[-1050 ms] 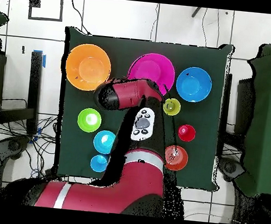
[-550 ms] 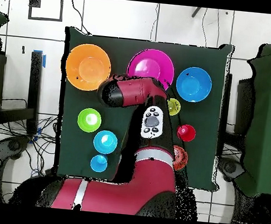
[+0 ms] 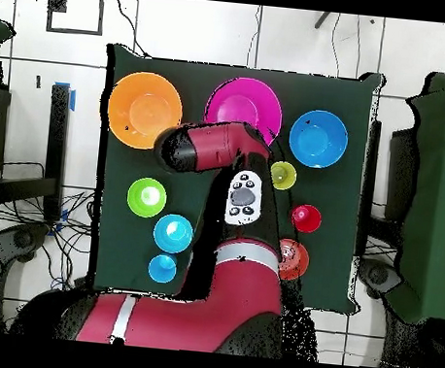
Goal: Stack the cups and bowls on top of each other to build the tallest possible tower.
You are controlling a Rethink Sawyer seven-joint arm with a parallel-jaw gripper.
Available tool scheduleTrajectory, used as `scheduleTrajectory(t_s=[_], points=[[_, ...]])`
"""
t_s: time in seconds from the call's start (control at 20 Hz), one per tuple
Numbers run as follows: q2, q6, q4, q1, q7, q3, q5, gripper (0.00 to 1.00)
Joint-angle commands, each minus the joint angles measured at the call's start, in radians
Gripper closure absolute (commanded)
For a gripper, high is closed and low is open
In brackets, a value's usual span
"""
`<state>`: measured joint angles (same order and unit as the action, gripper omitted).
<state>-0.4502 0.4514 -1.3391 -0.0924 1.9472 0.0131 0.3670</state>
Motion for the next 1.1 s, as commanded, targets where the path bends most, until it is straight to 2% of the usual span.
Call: scheduleTrajectory(t_s=[0.05,0.3,0.45,0.75,0.95,1.1], points=[[0.091,0.243,0.041,0.029,-0.133,0.098,0.019,1.0],[0.107,0.333,0.114,0.037,-0.164,0.105,0.035,1.0],[0.126,0.351,0.153,0.043,-0.175,0.105,0.053,1.0],[0.153,0.298,0.205,0.054,-0.189,0.085,0.108,1.0],[0.164,0.223,0.198,0.064,-0.147,0.073,0.127,1.0],[0.179,0.214,0.212,0.068,-0.136,0.072,0.131,1.0]])
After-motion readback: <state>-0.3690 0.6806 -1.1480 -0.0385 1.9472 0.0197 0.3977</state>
